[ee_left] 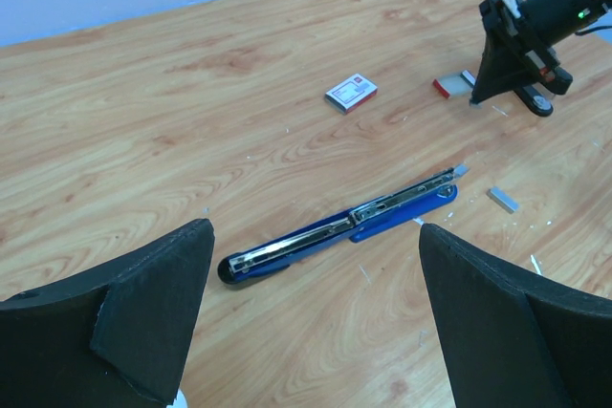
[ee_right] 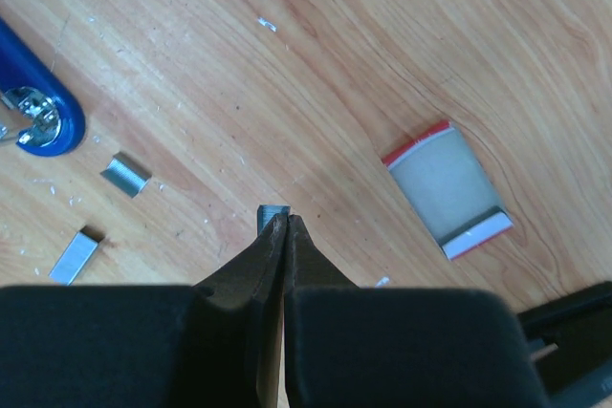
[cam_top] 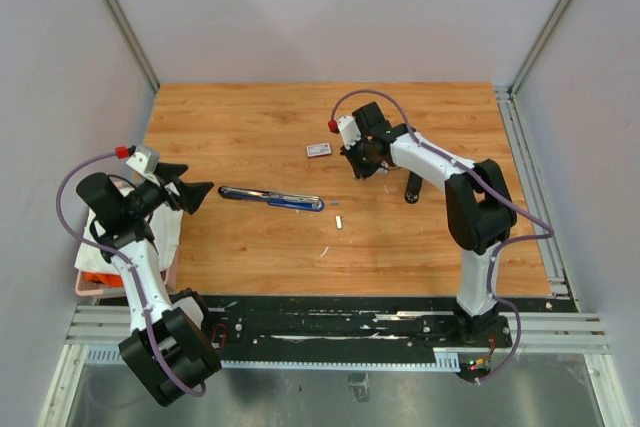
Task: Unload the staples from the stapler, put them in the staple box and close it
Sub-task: Place the staple at the center of the board.
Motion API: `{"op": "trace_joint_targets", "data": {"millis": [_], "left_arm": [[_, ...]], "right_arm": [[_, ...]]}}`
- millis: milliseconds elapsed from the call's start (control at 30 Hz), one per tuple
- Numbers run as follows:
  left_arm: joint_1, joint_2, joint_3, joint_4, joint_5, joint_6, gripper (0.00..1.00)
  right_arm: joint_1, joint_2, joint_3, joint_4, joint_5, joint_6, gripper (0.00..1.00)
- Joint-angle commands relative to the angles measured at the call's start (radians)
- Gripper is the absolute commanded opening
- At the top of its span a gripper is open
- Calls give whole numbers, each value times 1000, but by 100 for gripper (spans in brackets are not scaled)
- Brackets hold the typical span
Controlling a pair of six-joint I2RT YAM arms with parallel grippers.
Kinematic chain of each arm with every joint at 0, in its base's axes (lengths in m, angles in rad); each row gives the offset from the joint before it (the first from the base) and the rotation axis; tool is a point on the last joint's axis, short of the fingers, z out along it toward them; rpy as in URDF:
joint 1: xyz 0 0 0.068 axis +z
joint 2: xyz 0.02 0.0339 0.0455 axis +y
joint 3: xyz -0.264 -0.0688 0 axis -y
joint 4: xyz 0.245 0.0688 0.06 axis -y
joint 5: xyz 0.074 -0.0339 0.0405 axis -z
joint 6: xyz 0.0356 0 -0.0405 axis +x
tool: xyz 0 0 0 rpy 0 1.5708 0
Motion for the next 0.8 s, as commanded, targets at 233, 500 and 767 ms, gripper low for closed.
{"op": "trace_joint_targets", "data": {"millis": [233,500,767], "left_arm": [[7,10,16,-8,3,-8,98],[8,21,16,-7,6,-7,98],[8,21,17,-8,7,-6,98]], "right_arm": [[3,119,12,22,0,55,1],[3,124,14,22,14,55,10],[4,89,25,9,19,40,24]]}}
